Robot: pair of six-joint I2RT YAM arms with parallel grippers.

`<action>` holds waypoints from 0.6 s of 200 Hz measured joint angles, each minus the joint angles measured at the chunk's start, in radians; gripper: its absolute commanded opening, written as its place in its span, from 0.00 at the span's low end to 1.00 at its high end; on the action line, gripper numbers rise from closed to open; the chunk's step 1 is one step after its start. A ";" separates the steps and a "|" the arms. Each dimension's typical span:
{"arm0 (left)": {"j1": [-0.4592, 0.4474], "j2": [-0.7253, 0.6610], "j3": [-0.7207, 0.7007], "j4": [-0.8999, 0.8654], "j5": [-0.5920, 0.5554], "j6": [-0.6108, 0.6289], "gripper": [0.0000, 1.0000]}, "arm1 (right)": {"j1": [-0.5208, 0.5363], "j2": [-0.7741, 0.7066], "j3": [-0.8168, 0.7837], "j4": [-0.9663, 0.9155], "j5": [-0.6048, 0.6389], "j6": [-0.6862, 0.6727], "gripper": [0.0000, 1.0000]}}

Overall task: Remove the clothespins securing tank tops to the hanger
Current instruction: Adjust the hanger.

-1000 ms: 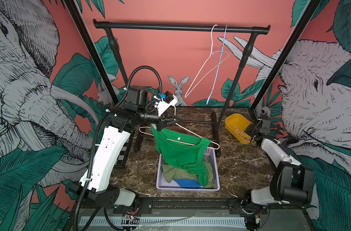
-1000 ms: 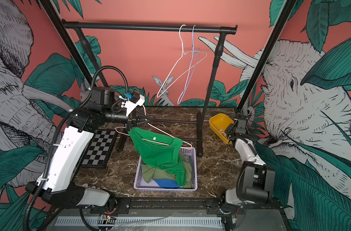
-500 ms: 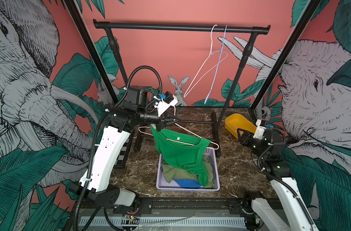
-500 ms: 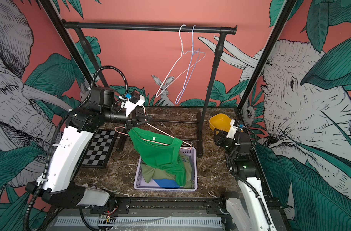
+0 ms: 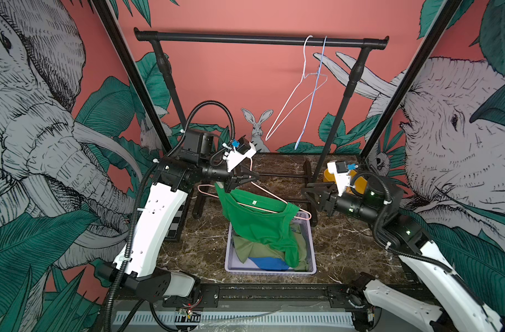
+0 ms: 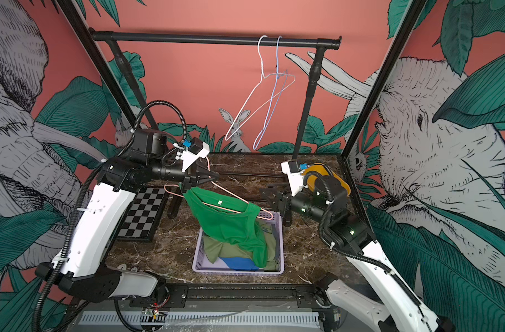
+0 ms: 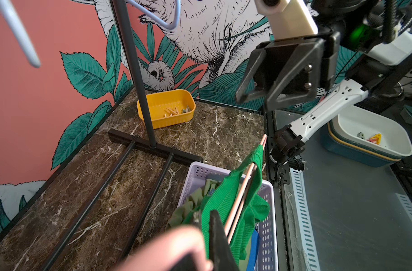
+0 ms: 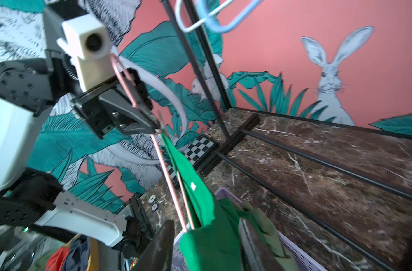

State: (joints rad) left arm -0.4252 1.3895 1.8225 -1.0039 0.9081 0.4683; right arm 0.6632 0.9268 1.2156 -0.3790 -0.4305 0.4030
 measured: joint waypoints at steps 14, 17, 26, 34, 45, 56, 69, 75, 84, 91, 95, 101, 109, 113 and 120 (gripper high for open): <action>0.000 0.002 -0.002 0.001 0.010 -0.003 0.06 | 0.070 0.053 0.040 -0.002 0.007 -0.032 0.44; 0.000 0.002 -0.002 0.001 0.013 -0.004 0.06 | 0.081 0.064 0.045 -0.002 0.009 -0.039 0.44; 0.000 0.004 -0.005 0.001 0.019 -0.006 0.06 | 0.116 0.095 0.067 -0.004 0.014 -0.058 0.44; 0.000 0.006 -0.006 0.001 0.023 -0.008 0.06 | 0.141 0.123 0.088 -0.007 0.022 -0.074 0.44; 0.000 0.011 -0.006 0.002 0.029 -0.010 0.06 | 0.168 0.161 0.116 -0.006 0.033 -0.098 0.45; 0.000 0.014 -0.006 0.003 0.035 -0.015 0.06 | 0.193 0.196 0.140 -0.006 0.045 -0.120 0.45; 0.000 0.017 -0.006 0.006 0.045 -0.022 0.06 | 0.212 0.232 0.164 -0.005 0.056 -0.140 0.45; 0.000 0.018 -0.006 0.008 0.049 -0.026 0.06 | 0.220 0.248 0.177 -0.005 0.058 -0.149 0.45; 0.000 0.019 -0.007 0.012 0.057 -0.032 0.06 | 0.230 0.274 0.196 -0.005 0.064 -0.163 0.45; 0.000 0.019 -0.007 0.015 0.064 -0.037 0.06 | 0.235 0.293 0.212 -0.005 0.068 -0.172 0.45; 0.000 0.019 -0.008 0.016 0.068 -0.040 0.06 | 0.238 0.304 0.221 -0.005 0.071 -0.176 0.45; 0.000 0.019 -0.008 0.019 0.076 -0.044 0.06 | 0.241 0.318 0.232 -0.005 0.075 -0.183 0.45; 0.000 0.019 -0.008 0.023 0.084 -0.049 0.06 | 0.242 0.335 0.245 -0.004 0.077 -0.191 0.45; 0.000 0.019 -0.009 0.024 0.089 -0.051 0.07 | 0.242 0.342 0.249 -0.005 0.078 -0.194 0.44; 0.000 0.019 -0.010 0.026 0.095 -0.054 0.07 | 0.242 0.355 0.258 -0.005 0.079 -0.200 0.45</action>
State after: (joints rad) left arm -0.4252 1.4082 1.8122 -0.9775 1.0027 0.4145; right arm 0.9054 1.2816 1.4734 -0.3840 -0.3519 0.2028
